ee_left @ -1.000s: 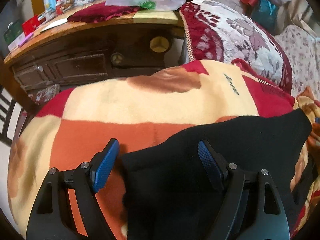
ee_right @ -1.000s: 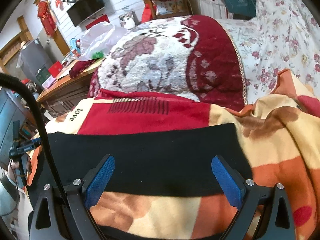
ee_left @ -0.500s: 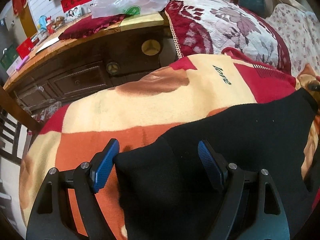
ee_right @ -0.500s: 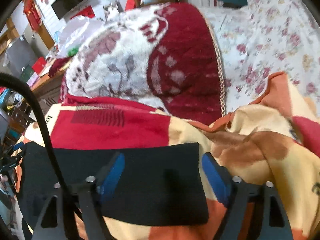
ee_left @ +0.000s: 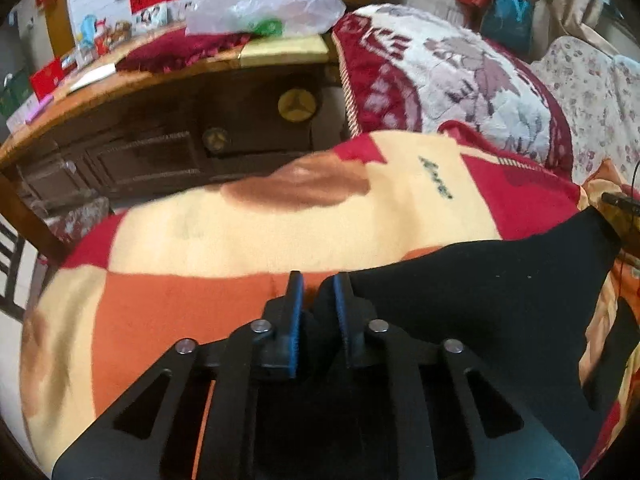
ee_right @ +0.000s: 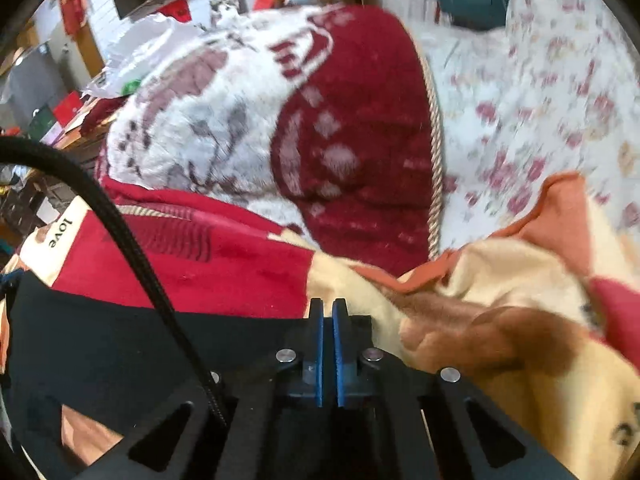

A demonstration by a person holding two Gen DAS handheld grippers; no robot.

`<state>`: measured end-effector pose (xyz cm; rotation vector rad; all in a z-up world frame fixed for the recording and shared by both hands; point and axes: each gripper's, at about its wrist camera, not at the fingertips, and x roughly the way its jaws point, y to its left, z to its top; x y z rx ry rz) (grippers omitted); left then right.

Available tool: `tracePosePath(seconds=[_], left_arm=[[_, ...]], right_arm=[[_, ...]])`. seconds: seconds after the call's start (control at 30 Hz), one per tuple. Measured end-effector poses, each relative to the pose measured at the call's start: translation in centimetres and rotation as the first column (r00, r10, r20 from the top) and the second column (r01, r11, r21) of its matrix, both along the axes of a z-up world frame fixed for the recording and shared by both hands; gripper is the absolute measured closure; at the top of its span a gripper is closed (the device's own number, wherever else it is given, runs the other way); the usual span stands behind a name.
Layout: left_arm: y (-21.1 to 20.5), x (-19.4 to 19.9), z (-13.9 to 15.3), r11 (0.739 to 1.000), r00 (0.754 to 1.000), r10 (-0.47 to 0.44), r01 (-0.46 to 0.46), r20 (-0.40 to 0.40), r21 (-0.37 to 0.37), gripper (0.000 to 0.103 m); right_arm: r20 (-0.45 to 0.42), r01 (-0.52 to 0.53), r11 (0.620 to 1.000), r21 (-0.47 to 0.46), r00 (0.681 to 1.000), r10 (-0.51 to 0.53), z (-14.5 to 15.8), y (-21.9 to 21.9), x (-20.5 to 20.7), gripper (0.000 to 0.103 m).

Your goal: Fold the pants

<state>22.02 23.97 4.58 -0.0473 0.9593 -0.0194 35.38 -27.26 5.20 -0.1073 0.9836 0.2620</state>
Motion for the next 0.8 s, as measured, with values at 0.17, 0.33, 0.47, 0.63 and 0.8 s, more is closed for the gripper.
tracePosePath(seconds=[0.17, 0.33, 0.47, 0.63, 0.8], left_arm=[[-0.7, -0.4, 0.6, 0.999, 1.0, -0.017, 0.017, 0.006, 0.04, 0.091], [-0.4, -0.6, 0.6, 1.0, 1.0, -0.005, 0.005, 0.016, 0.02, 0.091], [-0.3, -0.6, 0.6, 1.0, 1.0, -0.002, 0.002, 0.012, 0.017, 0.091], [-0.4, -1.0, 1.0, 1.0, 1.0, 0.004, -0.004, 0.024, 0.014, 0.091], [0.3, -1.8, 2.1, 0.999, 0.998, 0.023, -0.021, 0.05, -0.04, 0.091]], right_arm=[[-0.014, -0.031, 0.999, 0.018, 0.999, 0.031, 1.1, -0.2, -1.0, 0.1], [-0.105, 0.037, 0.999, 0.039, 0.994, -0.033, -0.7, -0.5, 0.4, 0.043], [-0.153, -0.007, 0.998, -0.07, 0.988, -0.004, -3.1, 0.7, 0.7, 0.084], [-0.029, -0.023, 0.997, -0.077, 0.999, 0.021, -1.3, 1.1, -1.0, 0.102], [0.011, -0.021, 0.998, -0.063, 1.0, 0.021, 1.4, -0.1, -1.9, 0.102]])
